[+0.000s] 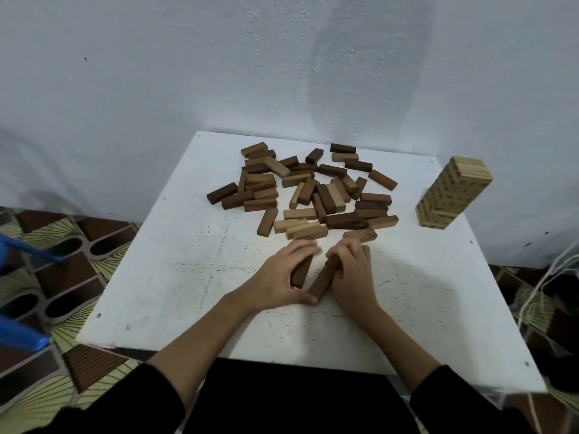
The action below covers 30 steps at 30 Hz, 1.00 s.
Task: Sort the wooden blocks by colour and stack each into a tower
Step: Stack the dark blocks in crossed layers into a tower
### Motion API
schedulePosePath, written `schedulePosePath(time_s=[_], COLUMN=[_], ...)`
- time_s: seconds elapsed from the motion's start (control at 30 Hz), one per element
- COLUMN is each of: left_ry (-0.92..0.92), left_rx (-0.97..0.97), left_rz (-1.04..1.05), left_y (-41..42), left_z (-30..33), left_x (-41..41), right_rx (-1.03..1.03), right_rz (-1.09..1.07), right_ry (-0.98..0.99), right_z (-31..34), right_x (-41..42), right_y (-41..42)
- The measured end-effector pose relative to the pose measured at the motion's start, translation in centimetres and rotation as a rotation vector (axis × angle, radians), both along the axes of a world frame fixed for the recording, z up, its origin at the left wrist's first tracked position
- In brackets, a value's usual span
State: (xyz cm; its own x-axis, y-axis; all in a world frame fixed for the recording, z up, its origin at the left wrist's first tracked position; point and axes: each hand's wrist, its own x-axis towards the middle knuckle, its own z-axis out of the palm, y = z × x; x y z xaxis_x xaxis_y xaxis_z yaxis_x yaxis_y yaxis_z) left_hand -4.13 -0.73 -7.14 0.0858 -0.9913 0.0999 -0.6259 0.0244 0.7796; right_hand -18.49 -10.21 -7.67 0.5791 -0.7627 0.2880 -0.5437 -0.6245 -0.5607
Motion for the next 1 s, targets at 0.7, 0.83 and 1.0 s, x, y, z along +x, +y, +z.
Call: schedulePosePath(time_s=[0.7,0.83,1.0], left_ry=[-0.431,-0.262,-0.008], left_rx=[-0.108,-0.099,-0.041], left_rz=[-0.044,0.063,0.045], left_y=[0.3,0.3,0.3], left_z=[-0.8,-1.1,-0.7], left_x=[-0.9,-1.2,-0.2], right_rx=[0.186,0.301,0.334], right_rz=[-0.018,0.15,0.301], right_ry=[-0.154,-0.148,-0.077], right_z=[0.0,0.6,0.5], right_x=[-2.1,-3.0,-3.6], right_y=[-0.4,0.3,-0.3])
